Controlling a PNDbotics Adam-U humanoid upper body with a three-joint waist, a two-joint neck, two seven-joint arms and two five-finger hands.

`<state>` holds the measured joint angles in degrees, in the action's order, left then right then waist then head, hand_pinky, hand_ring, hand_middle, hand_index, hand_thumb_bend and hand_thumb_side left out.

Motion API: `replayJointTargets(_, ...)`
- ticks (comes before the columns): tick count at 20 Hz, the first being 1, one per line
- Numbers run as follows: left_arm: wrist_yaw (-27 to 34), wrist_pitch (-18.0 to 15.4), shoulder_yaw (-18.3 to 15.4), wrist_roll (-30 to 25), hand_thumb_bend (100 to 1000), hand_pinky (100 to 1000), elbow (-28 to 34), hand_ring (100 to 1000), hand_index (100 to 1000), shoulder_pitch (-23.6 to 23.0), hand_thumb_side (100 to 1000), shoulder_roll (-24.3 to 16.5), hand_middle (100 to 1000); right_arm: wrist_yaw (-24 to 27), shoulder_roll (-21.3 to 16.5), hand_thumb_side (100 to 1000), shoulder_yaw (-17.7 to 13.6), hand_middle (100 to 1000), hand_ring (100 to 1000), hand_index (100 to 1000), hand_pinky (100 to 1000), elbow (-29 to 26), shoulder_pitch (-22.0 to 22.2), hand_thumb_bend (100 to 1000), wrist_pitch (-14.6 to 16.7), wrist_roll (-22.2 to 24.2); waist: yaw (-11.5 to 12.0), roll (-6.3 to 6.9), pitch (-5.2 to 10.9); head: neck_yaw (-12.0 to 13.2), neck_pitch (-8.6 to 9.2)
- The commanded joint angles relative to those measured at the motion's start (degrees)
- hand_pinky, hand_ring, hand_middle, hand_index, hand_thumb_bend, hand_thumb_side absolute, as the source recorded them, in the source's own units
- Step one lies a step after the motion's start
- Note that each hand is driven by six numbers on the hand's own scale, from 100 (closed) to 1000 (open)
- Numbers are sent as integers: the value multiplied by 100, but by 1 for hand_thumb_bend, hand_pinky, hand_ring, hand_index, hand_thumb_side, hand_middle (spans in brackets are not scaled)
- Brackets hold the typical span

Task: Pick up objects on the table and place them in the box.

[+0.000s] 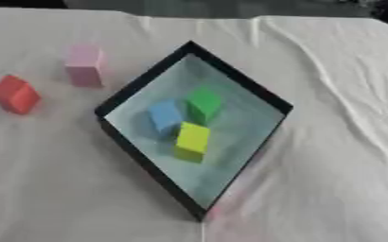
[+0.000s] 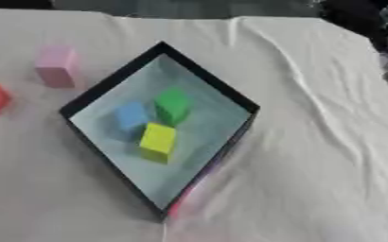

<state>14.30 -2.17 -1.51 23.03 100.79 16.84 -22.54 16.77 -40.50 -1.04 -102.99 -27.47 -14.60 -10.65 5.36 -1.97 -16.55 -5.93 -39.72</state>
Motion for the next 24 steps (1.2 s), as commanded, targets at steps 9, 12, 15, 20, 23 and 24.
replayJointTargets(9,-1477,161,-44,-1576,257,827,493,828,852,741,452,-1819,803,551,651,424,-441,722,739,782,871,619,496,100,663,-649,-19,144,238,-68,-54)
replayJointTargets(12,-2045,148,47,-2845,320,838,368,838,862,1094,398,-2599,813,598,723,427,-457,722,740,783,872,698,540,100,768,-584,-22,172,264,-72,-67)
replayJointTargets(15,-2317,47,214,-3802,479,872,51,877,889,1395,365,-3217,847,623,765,432,-485,723,740,784,876,764,540,100,817,-577,-36,196,279,-83,-62)
replayJointTargets(20,-2592,-269,491,-5031,690,894,-602,890,880,1798,180,-3702,832,535,842,537,-504,737,751,794,890,936,527,100,812,-661,-61,222,283,-42,-36)
replayJointTargets(23,-2918,-513,636,-5502,745,899,-908,889,866,1921,100,-3839,816,457,867,622,-490,751,766,808,900,1065,508,100,756,-686,-81,232,275,-12,-24)
replayJointTargets(24,-3109,-569,693,-5643,760,898,-1002,887,867,1955,100,-3870,814,455,870,620,-486,751,767,811,900,1089,500,100,752,-677,-87,238,274,-3,-29)
